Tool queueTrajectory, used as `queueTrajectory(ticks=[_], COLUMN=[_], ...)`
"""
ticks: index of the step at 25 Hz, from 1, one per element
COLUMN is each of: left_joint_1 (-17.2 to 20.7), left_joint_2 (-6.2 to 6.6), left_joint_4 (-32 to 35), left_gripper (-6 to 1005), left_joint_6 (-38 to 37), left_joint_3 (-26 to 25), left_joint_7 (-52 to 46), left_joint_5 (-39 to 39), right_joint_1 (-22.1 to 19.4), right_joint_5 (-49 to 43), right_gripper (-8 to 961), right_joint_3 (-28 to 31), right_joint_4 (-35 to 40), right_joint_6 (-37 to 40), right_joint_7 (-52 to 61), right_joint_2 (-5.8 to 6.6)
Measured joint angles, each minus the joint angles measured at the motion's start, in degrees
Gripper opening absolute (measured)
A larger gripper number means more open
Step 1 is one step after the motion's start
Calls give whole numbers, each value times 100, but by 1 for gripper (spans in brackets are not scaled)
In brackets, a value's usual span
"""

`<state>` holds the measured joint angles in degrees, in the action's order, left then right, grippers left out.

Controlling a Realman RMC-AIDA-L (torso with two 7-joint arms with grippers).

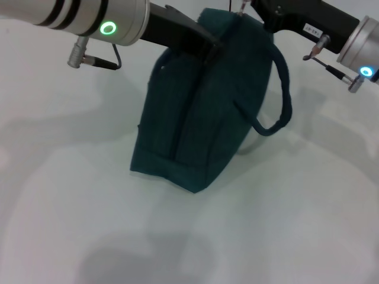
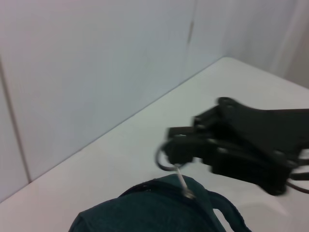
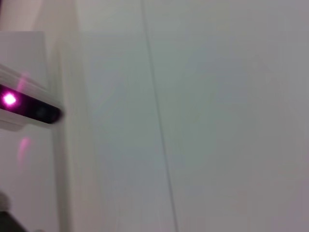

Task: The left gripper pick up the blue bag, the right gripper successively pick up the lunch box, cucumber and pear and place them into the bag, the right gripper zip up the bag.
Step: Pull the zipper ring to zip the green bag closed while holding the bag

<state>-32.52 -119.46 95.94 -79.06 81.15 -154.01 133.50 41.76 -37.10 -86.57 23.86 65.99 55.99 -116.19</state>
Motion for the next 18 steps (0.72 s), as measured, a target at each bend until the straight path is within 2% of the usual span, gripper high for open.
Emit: queueTrajectory(ticks=[12, 18], left_joint_1=[152, 238], left_joint_2=[10, -1], left_joint_4=[73, 99], left_gripper=[44, 44], left_joint_6=[-375, -337], left_joint_3=[-719, -837], left_joint_7=[802, 1133], left_joint_5=[-1216, -1477], right_joint_1=[-203, -269], right_joint_5=[172, 448], right_gripper=[9, 8], right_joint_3=[85, 83], right_joint_4=[-50, -400], right_joint_6=[-830, -848], right_joint_7=[59, 799], right_joint_2=[7, 7])
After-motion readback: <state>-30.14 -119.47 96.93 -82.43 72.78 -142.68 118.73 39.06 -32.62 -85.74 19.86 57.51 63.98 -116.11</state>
